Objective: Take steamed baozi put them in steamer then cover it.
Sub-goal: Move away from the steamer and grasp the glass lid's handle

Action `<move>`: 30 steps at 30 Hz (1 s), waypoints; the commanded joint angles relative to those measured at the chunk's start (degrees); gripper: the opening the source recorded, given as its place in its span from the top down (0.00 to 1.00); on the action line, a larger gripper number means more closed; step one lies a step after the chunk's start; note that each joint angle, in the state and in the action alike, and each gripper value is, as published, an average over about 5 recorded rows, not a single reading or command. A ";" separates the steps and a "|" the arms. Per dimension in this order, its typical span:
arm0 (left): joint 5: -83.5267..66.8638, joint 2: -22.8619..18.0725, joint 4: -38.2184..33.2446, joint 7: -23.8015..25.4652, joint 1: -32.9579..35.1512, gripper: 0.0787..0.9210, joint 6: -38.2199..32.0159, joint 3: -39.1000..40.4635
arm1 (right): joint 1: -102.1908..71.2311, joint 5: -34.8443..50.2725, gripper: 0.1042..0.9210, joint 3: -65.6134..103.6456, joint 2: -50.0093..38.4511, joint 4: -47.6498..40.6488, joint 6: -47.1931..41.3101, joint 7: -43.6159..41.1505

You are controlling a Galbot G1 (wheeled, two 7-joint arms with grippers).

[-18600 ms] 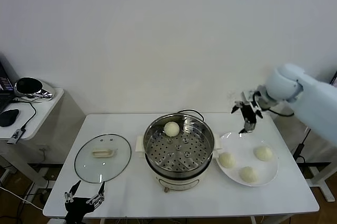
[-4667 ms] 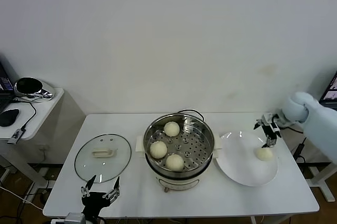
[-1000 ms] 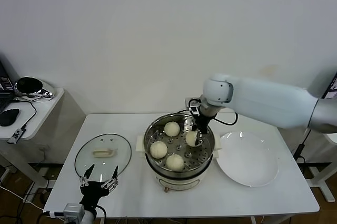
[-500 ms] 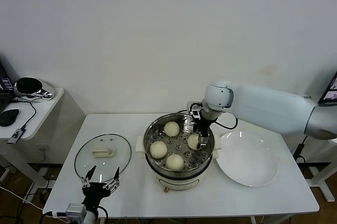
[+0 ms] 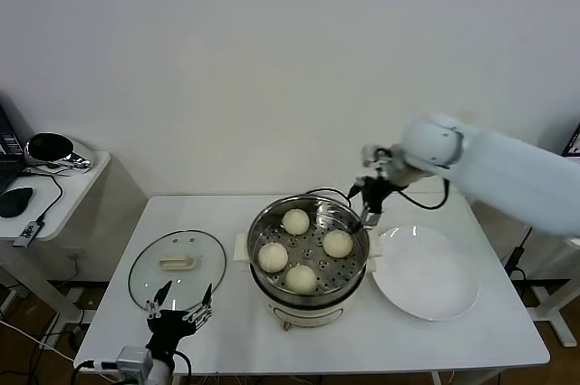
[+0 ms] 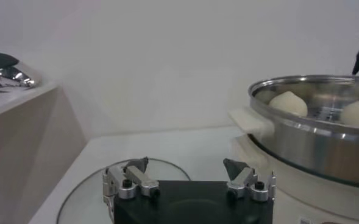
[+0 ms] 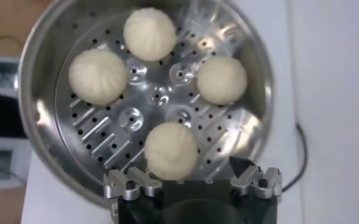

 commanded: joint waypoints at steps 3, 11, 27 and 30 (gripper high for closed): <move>0.55 -0.76 0.40 -3.95 1.49 0.12 -7.74 5.30 | -33.79 11.10 0.12 43.10 -20.05 10.79 9.29 24.57; 2.00 -0.36 1.97 -5.04 1.50 0.12 -8.43 6.87 | -75.06 10.68 0.12 86.77 -11.88 11.96 14.45 28.30; 4.59 2.95 5.18 -4.34 -2.03 0.12 -11.18 2.59 | -110.17 15.79 0.12 105.88 22.35 17.29 28.08 43.26; 13.55 3.14 6.67 -4.44 -3.28 0.12 -11.97 1.85 | -111.57 15.36 0.12 106.00 27.59 16.15 28.99 43.62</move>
